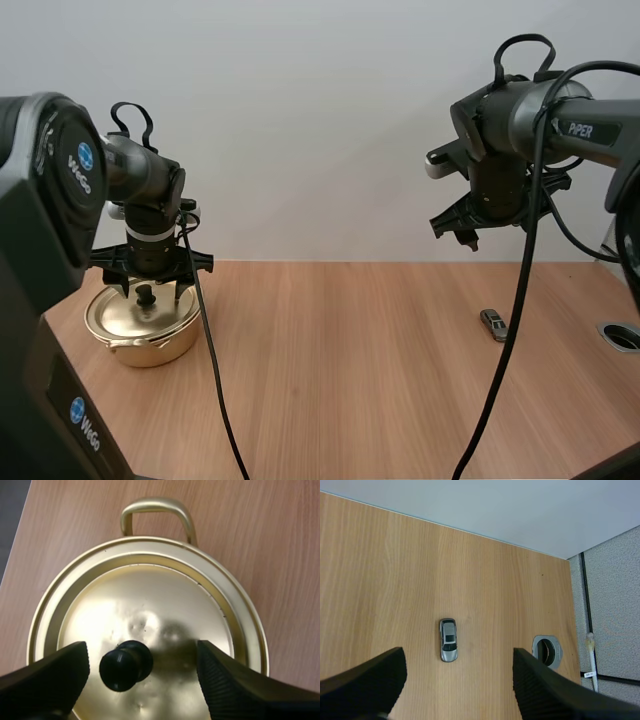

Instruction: Open the pot, put the car inside, and close it

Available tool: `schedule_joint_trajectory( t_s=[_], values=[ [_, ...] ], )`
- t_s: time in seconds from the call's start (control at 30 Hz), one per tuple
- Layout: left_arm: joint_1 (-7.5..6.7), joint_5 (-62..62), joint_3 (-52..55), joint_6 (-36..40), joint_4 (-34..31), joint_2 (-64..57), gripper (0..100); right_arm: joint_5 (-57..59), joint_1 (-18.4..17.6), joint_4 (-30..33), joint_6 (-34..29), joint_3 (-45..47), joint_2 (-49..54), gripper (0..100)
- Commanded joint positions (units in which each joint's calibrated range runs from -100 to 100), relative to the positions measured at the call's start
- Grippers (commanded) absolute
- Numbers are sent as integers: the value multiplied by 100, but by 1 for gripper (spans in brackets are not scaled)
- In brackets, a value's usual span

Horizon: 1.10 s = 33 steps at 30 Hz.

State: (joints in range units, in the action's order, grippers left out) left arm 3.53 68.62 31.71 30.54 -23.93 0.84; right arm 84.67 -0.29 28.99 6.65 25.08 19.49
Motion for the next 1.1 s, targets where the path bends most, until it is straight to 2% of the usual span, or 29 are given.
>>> schedule_joint_trajectory(
  t_s=[0.0,0.17,0.2,0.3,0.33,0.37,0.77,0.9,1.07],
  values=[
    [1,-16,1,-5,-2,3,100,6,3,2,5,-1,-3,100],
    [1,19,1,-43,-2,3,100,6,3,2,5,-1,-3,100],
    [1,53,1,-43,-2,3,97,6,3,2,5,-1,-3,100],
    [1,340,1,103,-2,3,33,6,3,2,5,-1,-3,100],
    [1,465,1,223,-2,3,8,22,3,2,5,-1,-3,100],
    [1,532,1,299,-2,3,0,39,3,2,5,-1,-3,100],
    [1,252,-115,213,-78,-21,0,39,3,-46,-32,-1,-3,100],
    [1,813,-590,60,-78,-25,0,-16,3,-284,-390,-1,-3,100],
    [1,1924,-1392,-113,-78,-142,0,-115,3,-670,-402,92,-18,100]
  ],
)
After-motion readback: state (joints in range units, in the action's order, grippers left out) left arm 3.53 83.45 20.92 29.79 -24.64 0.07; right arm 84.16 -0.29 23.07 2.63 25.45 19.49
